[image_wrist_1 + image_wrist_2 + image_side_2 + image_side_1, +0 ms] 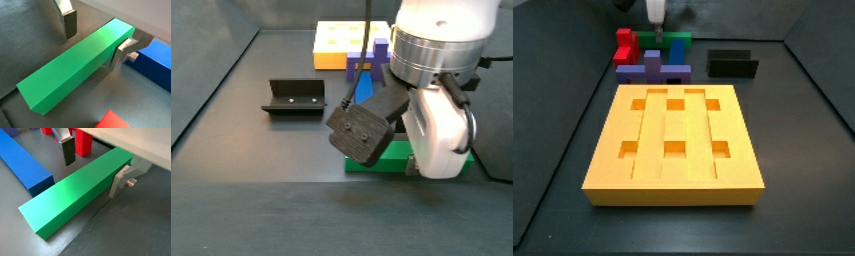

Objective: Pick up the green object. Move up. Move to above the board. Insert the green object.
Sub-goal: Pick up the green object.

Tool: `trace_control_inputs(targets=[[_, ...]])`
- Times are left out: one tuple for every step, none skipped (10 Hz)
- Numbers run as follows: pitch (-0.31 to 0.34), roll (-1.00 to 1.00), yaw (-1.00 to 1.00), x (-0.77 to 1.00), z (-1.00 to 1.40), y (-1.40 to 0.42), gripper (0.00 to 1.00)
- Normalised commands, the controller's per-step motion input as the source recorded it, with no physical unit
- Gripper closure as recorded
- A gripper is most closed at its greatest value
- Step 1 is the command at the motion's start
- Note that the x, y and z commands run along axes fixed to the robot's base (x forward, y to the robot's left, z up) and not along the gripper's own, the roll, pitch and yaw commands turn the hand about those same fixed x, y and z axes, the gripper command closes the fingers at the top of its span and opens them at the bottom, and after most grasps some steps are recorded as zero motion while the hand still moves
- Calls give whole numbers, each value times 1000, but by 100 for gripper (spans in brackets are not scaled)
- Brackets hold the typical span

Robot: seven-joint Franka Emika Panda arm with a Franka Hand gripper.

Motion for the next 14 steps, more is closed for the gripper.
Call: trace_control_inputs(targets=[[-100,-14,0,-49,-63,0,0],[-57,0,0,-46,-74,0,0],[-26,16,0,-86,-117,0,0],[-43,33,0,-200,-149,0,0],[-49,0,0,-126,-97,0,0],[0,0,0,0,0,0,0],[0,0,0,0,0,0,100],[0,0,0,0,0,0,100],[0,0,0,0,0,0,100],[0,0,0,0,0,0,100],[0,0,0,0,0,0,100],[0,0,0,0,0,0,100],[0,0,0,0,0,0,100],[0,0,0,0,0,0,100]])
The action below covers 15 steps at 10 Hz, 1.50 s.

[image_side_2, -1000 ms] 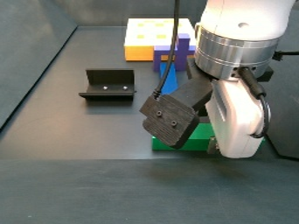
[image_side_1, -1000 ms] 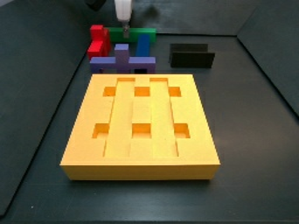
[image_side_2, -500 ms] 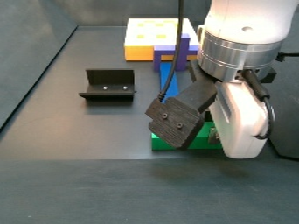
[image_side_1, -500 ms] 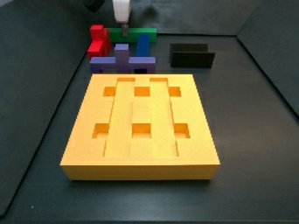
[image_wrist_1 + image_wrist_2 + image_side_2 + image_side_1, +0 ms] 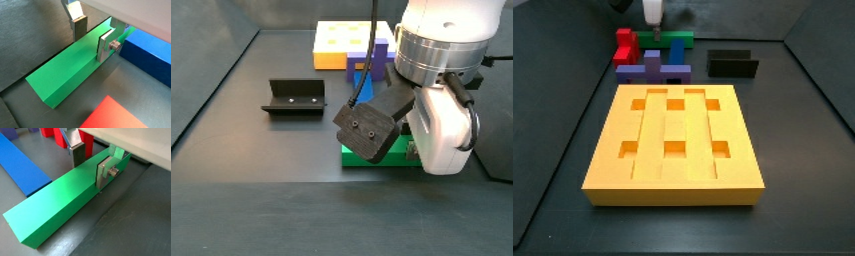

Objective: Pick up the green object. Move up. Move to above the board. Insert the green object.
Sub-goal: Pick up the green object, then move up, then move to above the board.

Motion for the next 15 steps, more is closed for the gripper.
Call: trace_control_inputs(targets=[[0,0,0,0,0,0,100],[0,0,0,0,0,0,100],[0,0,0,0,0,0,100],[0,0,0,0,0,0,100],[0,0,0,0,0,0,100],[0,0,0,0,0,0,100],[0,0,0,0,0,0,100],[0,0,0,0,0,0,100],[0,0,0,0,833,0,100],[6,-6,-27,6,810,-54,100],[35,33,-25,-40,605,-44,100],[43,78,-2,-12,240,-30,100],[0,0,0,0,1400,0,100],[18,-57,-1,-21,1400,-1,100],[42,-8,0,-42,1400,0,100]])
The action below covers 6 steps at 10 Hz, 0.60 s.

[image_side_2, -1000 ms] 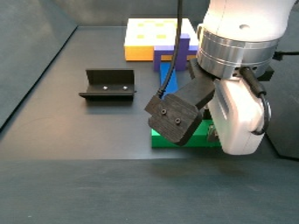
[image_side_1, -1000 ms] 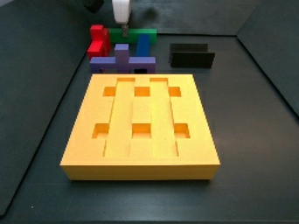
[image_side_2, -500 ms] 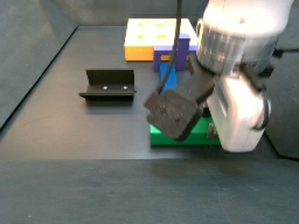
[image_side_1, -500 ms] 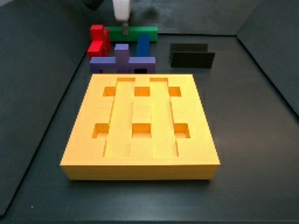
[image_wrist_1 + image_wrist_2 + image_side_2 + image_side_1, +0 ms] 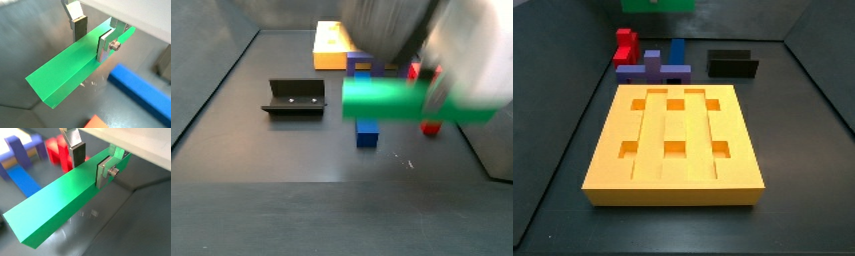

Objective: Pick up the green object. Move up. Move to above the board. Insert the green object.
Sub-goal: Move to above the board.

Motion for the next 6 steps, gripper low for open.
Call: trace_control_inputs(targets=[[44,26,3,-17,1400,-4,100],[56,3,2,11,1400,6,100],[86,-19,-2,4,1400,18,100],[91,8,8,-13,1400,4,100],[77,-5,-1,2,715,-11,100],[36,20,1000,265,129,-1400,100]])
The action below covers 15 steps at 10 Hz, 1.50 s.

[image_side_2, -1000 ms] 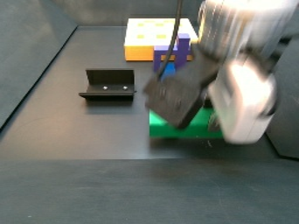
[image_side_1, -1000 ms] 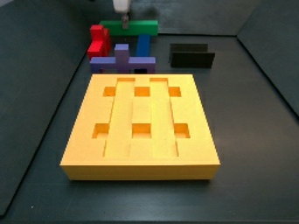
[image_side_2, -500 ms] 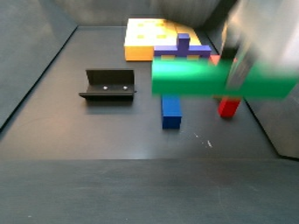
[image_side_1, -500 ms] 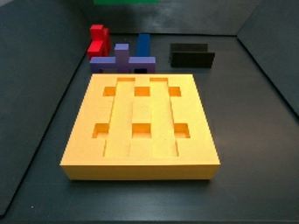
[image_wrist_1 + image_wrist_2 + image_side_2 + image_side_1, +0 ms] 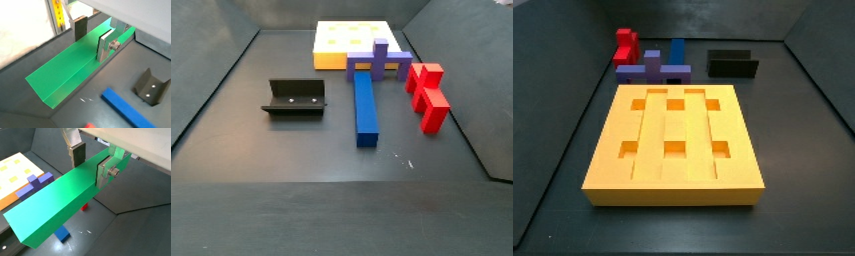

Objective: Pick up the green object. Move up. Move to above the board. Insert the green object.
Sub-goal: Move to above the board.

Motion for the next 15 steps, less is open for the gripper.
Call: trace_control_inputs(targets=[[37,29,1000,262,92,-1400,100],[34,30,1000,255,95,-1400,100],[31,21,1000,248,97,-1400,100],[36,25,1000,253,97,-1400,100],[39,28,1000,254,99,-1400,100],[43,21,1000,259,107,-1400,100],[51,29,1000,268,107,-1400,100],[55,30,1000,278,107,-1400,100],[70,26,1000,315,107,-1400,100],[79,34,1000,325,110,-1400,100],[92,38,1000,343,115,-1400,100],[101,38,1000,371,126,-1400,100],[133,53,1000,221,66,-651,100],[147,64,1000,169,47,-368,100],[164,60,1000,76,35,-100,100]])
